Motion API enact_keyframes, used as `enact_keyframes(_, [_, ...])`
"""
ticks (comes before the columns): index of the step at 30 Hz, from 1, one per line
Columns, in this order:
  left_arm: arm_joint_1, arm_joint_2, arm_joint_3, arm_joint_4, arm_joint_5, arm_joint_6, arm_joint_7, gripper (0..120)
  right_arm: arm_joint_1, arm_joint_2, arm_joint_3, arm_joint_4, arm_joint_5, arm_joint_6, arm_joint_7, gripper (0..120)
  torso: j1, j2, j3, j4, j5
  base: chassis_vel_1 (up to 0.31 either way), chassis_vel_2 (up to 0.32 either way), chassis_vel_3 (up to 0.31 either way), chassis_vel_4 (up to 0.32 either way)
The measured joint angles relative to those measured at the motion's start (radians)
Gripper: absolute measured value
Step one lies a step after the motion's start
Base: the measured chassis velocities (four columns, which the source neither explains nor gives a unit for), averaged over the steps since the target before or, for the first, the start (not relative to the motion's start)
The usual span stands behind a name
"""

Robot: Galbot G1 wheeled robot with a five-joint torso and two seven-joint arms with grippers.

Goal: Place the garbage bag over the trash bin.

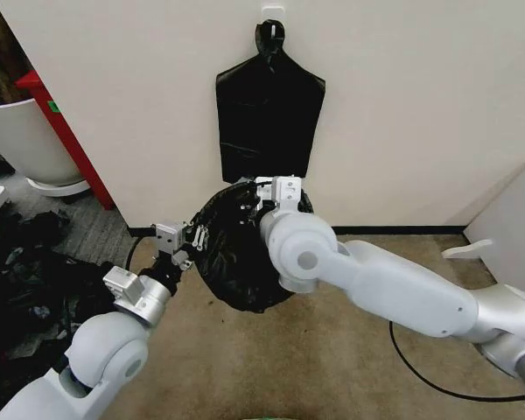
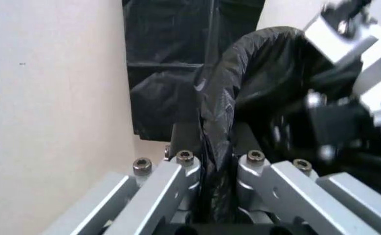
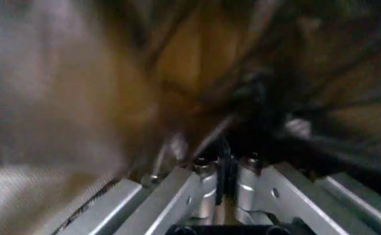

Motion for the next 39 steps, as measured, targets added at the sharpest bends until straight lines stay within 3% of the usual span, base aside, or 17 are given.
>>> enact_keyframes(14, [-0.001, -0.015, -0.005, -0.053, -0.137, 0.038, -0.07, 4, -0.053, 0.009, -0.024, -0.042, -0.105, 0.0, -0.037, 0, 0.0, 0.0, 0.0, -0.0001, 0.0001, 0.0, 0.0, 0.0, 0.0])
enact_keyframes(39, [0.024, -0.031, -0.013, -0.107, -0.152, 0.029, -0.029, 4, -0.046, 0.061, -0.051, -0.127, -0.049, 0.005, 0.001, 0, 0.0, 0.0, 0.0, 0.0, 0.0, 0.0, 0.0, 0.0, 0.0])
